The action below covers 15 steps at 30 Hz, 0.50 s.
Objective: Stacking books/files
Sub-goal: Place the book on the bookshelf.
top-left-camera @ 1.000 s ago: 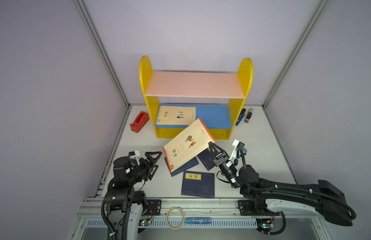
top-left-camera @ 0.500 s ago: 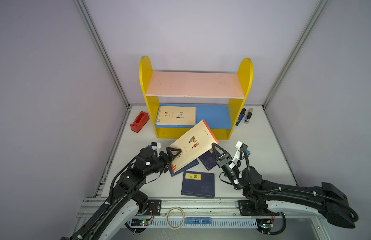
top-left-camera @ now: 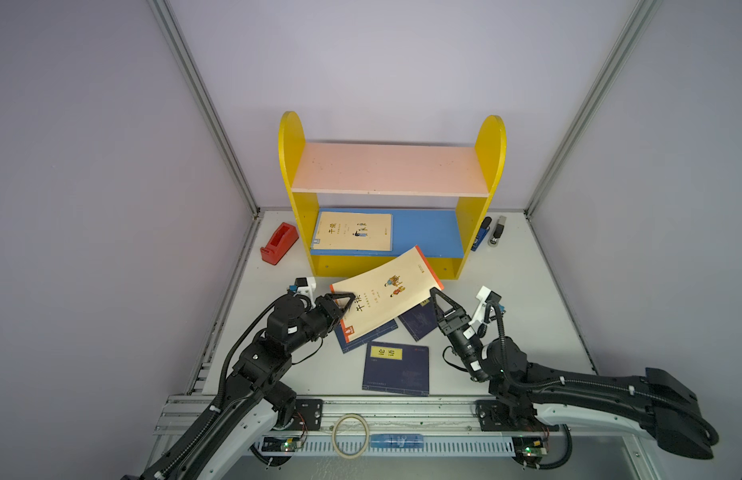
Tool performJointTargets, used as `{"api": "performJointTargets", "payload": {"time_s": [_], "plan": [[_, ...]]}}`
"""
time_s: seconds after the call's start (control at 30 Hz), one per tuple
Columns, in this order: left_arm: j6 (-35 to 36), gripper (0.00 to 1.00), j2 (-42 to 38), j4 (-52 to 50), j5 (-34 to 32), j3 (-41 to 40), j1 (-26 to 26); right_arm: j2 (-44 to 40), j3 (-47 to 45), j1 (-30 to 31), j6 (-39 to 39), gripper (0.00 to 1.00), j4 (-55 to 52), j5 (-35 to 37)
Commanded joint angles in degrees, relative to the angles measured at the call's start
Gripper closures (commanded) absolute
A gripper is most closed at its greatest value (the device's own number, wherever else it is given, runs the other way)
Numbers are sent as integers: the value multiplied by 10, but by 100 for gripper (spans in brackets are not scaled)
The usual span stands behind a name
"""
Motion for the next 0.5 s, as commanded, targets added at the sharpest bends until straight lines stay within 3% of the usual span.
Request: {"api": "performJointTargets", "payload": {"time_s": [0.0,0.13,0.2,0.27,0.33,0.47], "plan": [[5,79,-10,9,-3,5,1,6,0,2,16,100,10,-19],[10,100,-17,2,-3,11,2,11,1,1,22,100,8,-27],[15,100,-20,-1,-2,15,4,10,1,2,28,97,-2,-30],[17,100,-26,2,0,18,5,5,-1,1,46,75,-21,-25],[24,100,-33,12,8,23,6,-1,-6,1,56,60,-32,-20],[47,100,-46,5,24,48,12,-24,-27,1,75,46,-42,-5]]}}
